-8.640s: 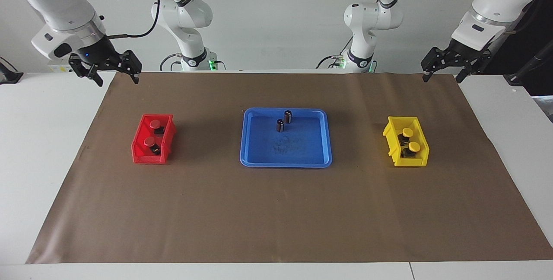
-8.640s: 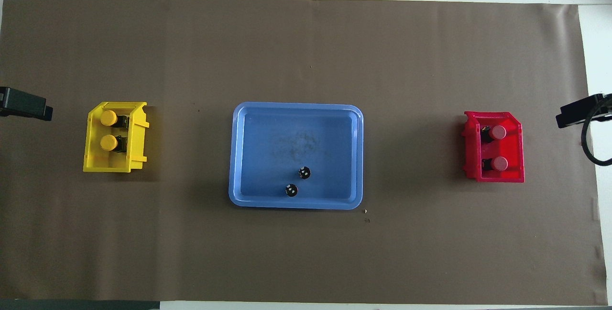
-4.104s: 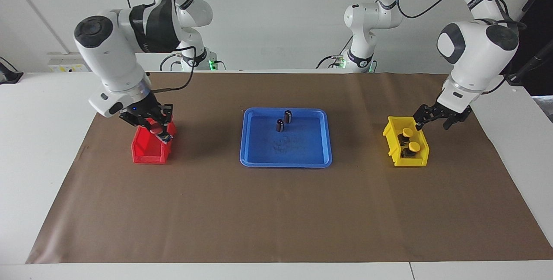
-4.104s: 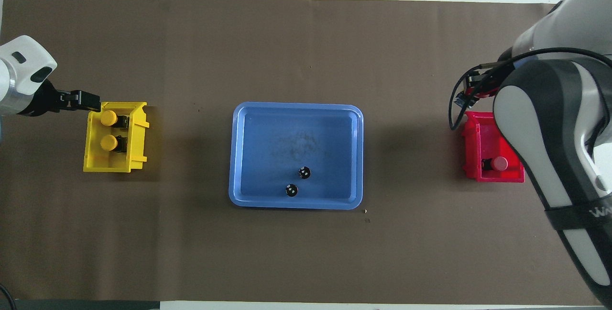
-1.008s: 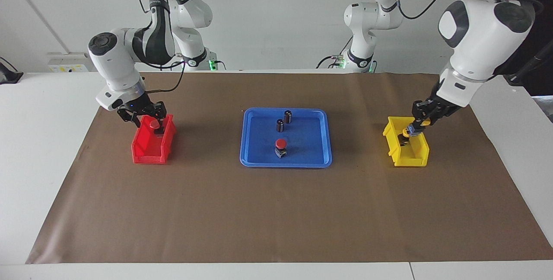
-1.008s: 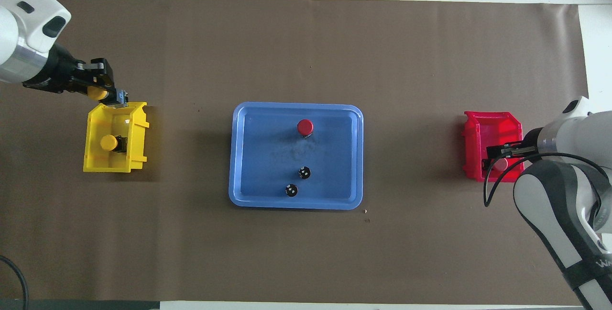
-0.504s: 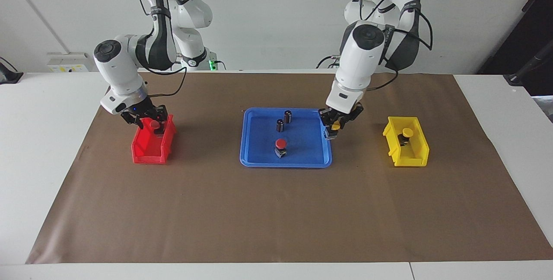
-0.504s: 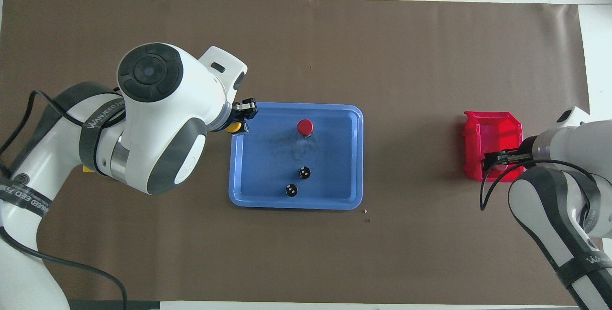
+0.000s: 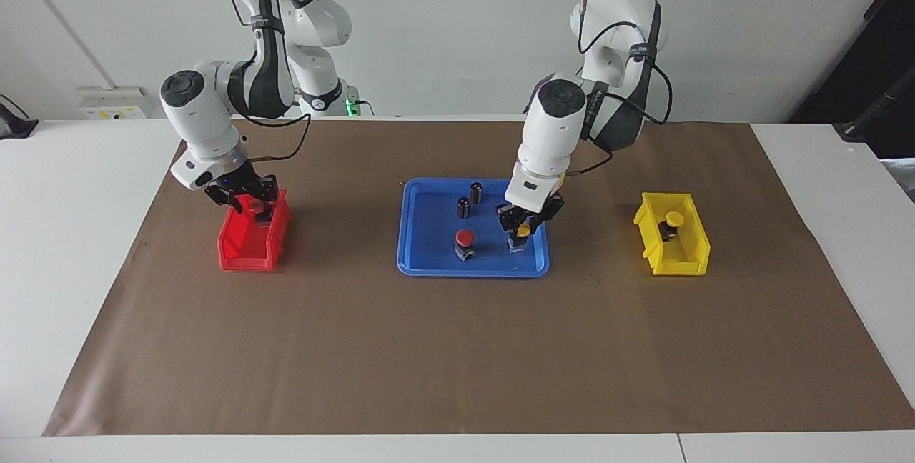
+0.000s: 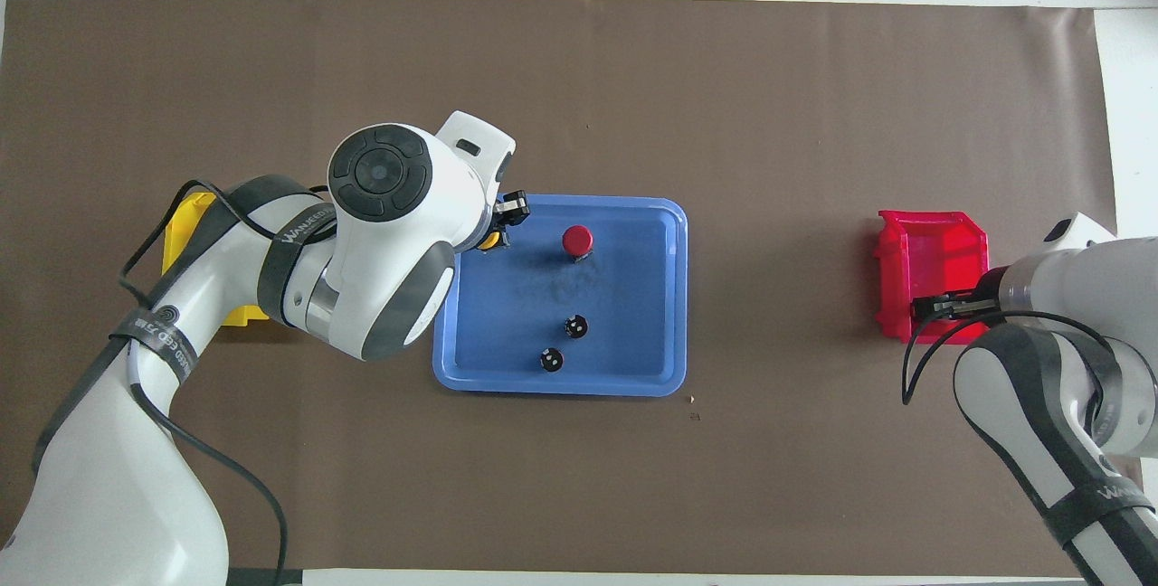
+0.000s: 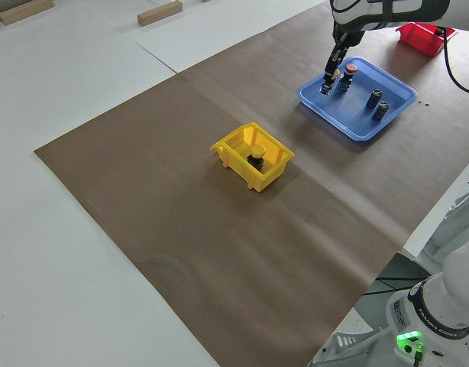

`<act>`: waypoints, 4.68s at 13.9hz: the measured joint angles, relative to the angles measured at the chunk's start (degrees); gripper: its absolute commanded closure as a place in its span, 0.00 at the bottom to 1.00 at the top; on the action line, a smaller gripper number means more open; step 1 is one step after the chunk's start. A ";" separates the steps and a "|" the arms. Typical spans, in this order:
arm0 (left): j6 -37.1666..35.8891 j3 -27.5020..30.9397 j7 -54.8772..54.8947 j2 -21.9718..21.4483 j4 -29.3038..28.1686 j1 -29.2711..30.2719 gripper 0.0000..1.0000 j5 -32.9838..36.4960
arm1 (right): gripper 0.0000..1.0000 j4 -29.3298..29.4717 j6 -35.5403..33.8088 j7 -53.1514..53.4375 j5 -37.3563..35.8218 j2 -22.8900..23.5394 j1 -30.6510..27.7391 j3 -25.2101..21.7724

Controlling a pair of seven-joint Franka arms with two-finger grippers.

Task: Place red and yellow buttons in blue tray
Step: 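Place the yellow button in the tray while the right gripper grasps a red button, then place the second red button in the tray while the left gripper withdraws, then grasp the second yellow button with the left gripper while the right gripper withdraws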

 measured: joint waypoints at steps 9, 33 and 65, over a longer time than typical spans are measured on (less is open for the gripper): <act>1.24 0.06 -1.55 2.24 0.16 -2.79 0.15 0.00 | 0.81 1.39 -1.93 -0.19 -0.01 -0.08 0.02 0.20; -35.34 2.77 54.55 -19.27 7.50 31.16 0.00 0.00 | 0.76 31.91 -6.97 47.23 0.51 22.22 30.91 6.06; 0.10 2.19 50.23 -17.39 -22.93 31.97 0.33 0.01 | 0.00 53.65 -55.32 8.57 -3.38 6.32 1.70 1.37</act>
